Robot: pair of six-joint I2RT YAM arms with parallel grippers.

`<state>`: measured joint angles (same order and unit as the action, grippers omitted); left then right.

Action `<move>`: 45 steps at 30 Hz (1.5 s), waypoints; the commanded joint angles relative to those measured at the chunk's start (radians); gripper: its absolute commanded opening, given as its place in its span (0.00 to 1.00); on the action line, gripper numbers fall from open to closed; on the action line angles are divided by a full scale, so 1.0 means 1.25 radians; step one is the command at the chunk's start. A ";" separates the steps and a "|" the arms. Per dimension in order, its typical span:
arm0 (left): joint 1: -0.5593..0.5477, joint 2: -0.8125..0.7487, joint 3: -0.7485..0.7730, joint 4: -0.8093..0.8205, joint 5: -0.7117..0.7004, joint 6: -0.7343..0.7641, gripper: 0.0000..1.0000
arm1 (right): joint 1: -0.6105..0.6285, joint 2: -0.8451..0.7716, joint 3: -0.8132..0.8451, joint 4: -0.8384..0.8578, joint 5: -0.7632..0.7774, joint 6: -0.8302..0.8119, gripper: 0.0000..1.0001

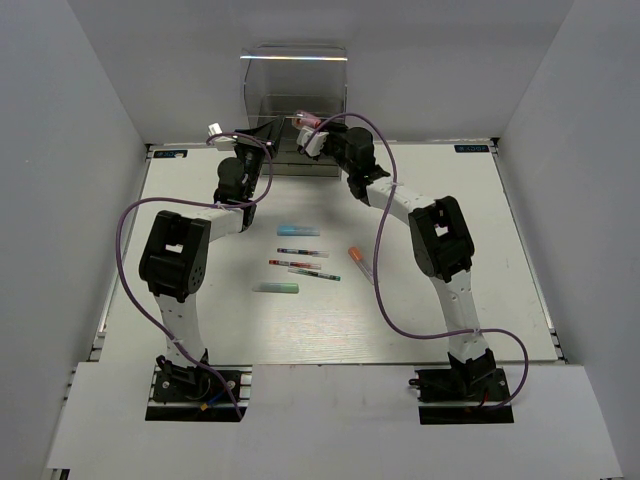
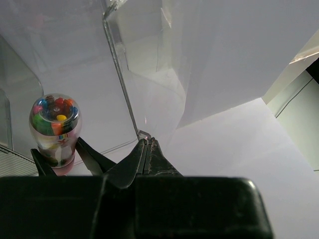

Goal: Sort the stationery into containers
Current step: Place the stationery in the storage box.

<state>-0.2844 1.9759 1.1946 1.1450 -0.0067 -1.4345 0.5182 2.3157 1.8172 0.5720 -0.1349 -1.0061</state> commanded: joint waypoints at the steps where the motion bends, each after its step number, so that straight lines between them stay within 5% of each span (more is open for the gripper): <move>1: -0.001 -0.006 0.036 0.025 0.002 0.001 0.00 | -0.003 -0.015 0.026 -0.064 -0.029 0.007 0.00; 34: -0.001 -0.013 0.029 0.025 0.002 0.001 0.00 | -0.005 0.026 0.123 -0.208 0.011 0.001 0.00; 45: -0.008 -0.014 0.029 0.025 0.002 0.001 0.00 | -0.003 0.030 0.123 -0.215 0.023 -0.019 0.47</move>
<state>-0.2905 1.9759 1.1946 1.1446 -0.0059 -1.4345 0.5179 2.3238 1.9377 0.3378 -0.1307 -1.0370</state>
